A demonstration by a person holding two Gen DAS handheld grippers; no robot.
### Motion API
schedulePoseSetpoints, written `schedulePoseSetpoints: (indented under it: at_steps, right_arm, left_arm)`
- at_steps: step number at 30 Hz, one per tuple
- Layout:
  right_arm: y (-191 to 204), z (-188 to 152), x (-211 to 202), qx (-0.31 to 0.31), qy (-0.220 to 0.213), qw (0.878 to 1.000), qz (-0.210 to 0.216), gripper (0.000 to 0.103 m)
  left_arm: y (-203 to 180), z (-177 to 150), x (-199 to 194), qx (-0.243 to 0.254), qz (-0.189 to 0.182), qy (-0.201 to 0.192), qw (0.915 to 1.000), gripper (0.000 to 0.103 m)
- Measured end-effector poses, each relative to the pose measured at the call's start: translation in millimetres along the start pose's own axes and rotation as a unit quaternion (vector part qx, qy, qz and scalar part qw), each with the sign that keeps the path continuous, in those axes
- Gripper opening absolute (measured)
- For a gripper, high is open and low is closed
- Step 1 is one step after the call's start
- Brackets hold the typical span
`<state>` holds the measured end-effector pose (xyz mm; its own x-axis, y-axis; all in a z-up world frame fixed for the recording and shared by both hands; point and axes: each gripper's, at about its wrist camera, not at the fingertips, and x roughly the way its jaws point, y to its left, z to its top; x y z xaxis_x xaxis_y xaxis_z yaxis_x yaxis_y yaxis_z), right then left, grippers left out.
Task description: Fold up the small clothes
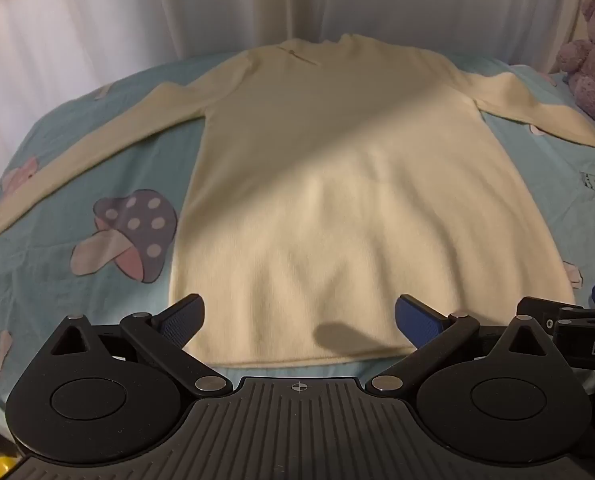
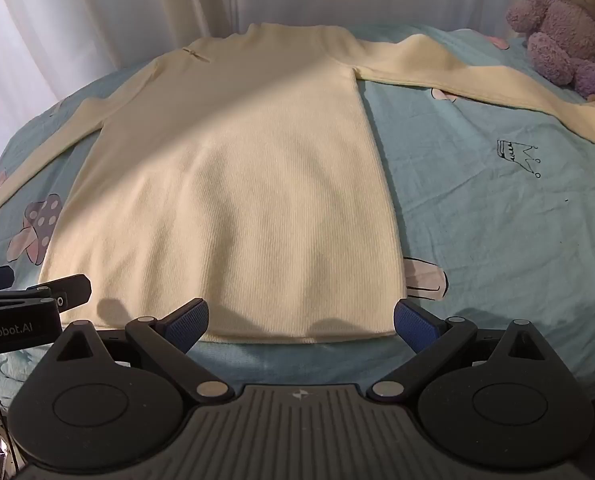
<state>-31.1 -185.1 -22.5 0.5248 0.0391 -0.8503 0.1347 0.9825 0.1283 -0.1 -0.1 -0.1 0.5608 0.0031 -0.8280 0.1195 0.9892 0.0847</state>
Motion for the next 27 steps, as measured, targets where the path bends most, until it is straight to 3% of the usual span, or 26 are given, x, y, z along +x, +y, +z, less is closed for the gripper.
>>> schedulePoseSetpoints:
  at_steps: [27]
  right_arm:
    - [-1.2, -3.0, -0.6, 0.003, -0.002, 1.0, 0.001, 0.099]
  left_arm:
    - [2.6, -4.6, 4.1, -0.001, 0.008, 0.007, 0.9999, 0.103]
